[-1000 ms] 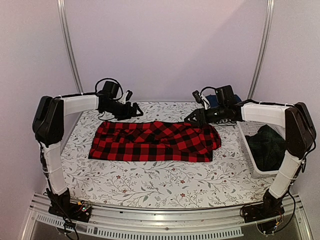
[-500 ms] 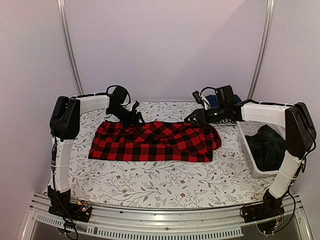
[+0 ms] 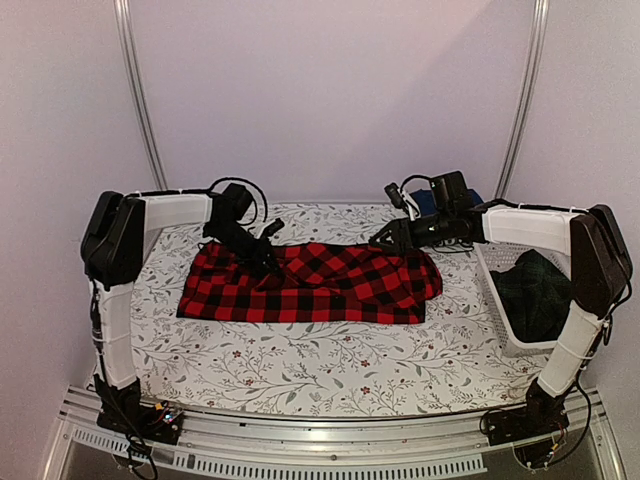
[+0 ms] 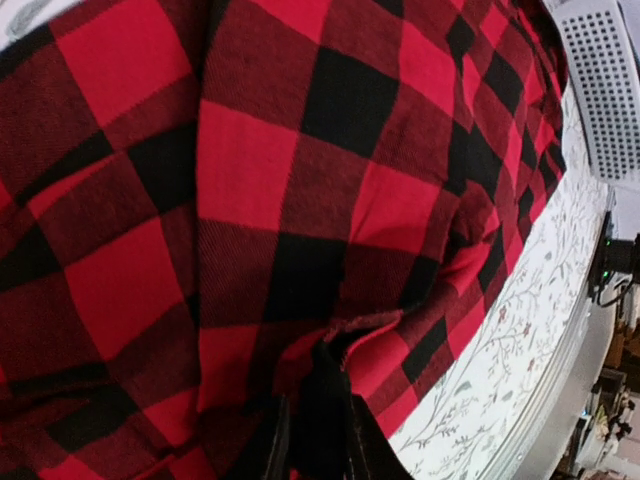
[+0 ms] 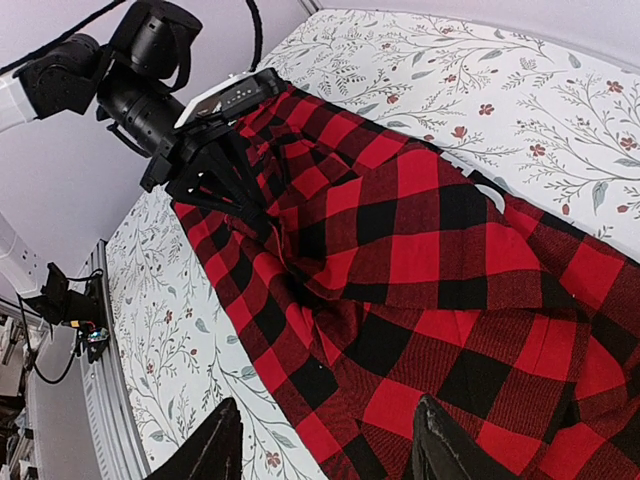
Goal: Fold and stack the mixed laundry pile
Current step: Adjust the 1/3-folded shirt at the center of the board.
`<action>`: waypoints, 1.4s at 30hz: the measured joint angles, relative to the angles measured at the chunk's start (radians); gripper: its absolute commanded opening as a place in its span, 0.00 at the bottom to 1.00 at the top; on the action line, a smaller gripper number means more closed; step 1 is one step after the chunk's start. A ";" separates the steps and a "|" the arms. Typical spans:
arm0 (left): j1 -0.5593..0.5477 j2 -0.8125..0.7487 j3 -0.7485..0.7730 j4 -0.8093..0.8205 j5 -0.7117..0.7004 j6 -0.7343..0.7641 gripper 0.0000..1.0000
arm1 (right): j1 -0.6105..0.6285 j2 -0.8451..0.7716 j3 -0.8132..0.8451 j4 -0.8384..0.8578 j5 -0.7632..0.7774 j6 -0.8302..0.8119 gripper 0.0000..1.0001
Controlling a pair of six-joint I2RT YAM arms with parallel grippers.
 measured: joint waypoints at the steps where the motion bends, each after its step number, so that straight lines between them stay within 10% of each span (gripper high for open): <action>1: -0.005 -0.024 -0.024 -0.002 -0.005 0.017 0.16 | 0.000 0.000 -0.001 -0.001 0.000 -0.003 0.56; 9: -0.083 -0.287 -0.298 0.021 -0.116 0.138 0.26 | 0.000 0.000 -0.019 -0.015 0.000 -0.009 0.56; 14: -0.174 -0.373 -0.416 0.047 -0.233 0.164 0.53 | 0.000 -0.001 -0.029 -0.024 0.000 -0.016 0.56; 24: -0.111 -0.740 -0.768 0.484 -0.260 -0.391 0.87 | 0.000 -0.013 -0.040 -0.038 0.000 -0.034 0.56; 33: -0.119 -0.815 -1.000 0.833 -0.355 -1.056 0.77 | 0.000 -0.043 -0.081 -0.048 0.003 -0.034 0.56; 42: -0.129 -0.626 -1.011 0.984 -0.333 -1.384 0.58 | 0.000 -0.084 -0.126 -0.074 0.008 -0.037 0.56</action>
